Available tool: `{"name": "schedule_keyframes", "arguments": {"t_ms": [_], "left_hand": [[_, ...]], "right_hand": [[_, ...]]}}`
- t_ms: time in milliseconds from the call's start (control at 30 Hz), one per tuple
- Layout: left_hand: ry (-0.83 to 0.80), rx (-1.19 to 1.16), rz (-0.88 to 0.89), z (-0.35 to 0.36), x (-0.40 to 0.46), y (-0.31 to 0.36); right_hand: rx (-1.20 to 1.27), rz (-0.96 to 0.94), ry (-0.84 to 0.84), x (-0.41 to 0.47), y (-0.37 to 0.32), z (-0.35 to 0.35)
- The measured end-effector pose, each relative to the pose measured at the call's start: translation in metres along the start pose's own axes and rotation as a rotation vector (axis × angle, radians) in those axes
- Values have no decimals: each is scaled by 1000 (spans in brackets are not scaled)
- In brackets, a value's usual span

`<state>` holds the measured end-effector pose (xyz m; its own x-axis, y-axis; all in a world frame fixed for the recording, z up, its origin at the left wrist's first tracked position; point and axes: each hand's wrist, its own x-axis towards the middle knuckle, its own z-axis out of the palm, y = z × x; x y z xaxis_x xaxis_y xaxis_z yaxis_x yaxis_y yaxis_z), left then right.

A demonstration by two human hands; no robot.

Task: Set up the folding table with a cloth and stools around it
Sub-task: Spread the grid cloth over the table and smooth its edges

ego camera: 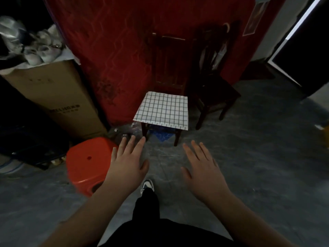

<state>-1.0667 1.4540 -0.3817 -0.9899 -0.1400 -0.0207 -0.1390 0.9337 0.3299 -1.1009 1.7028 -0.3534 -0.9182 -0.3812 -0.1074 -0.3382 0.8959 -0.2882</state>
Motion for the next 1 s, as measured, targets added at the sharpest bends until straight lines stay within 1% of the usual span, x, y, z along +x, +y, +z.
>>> {"name": "schedule_keyframes", "arguments": {"t_ms": [167,333,433,567,633,800,900,1000], "left_hand": [[-129,-18,55,23,134,-12],[-192,-38,163,63,245,-11],[-229,-39,161,116,297,-14],[-298,8,161,218,355,-21],[-299,32,188,276,379,-25],[-312,88,168,399,420,-42],[-319,204,201,443,442,-54],[-319,211,160,465,458,-69]], "right_hand": [[49,138,-58,116,20,13],[112,264,-71,210,50,36],[146,323,-94,256,83,70],[138,375,-150,318,143,151],[129,371,-155,351,176,200],[13,220,-154,418,243,311],[-58,146,-181,450,269,356],[-77,104,-243,465,282,387]]}}
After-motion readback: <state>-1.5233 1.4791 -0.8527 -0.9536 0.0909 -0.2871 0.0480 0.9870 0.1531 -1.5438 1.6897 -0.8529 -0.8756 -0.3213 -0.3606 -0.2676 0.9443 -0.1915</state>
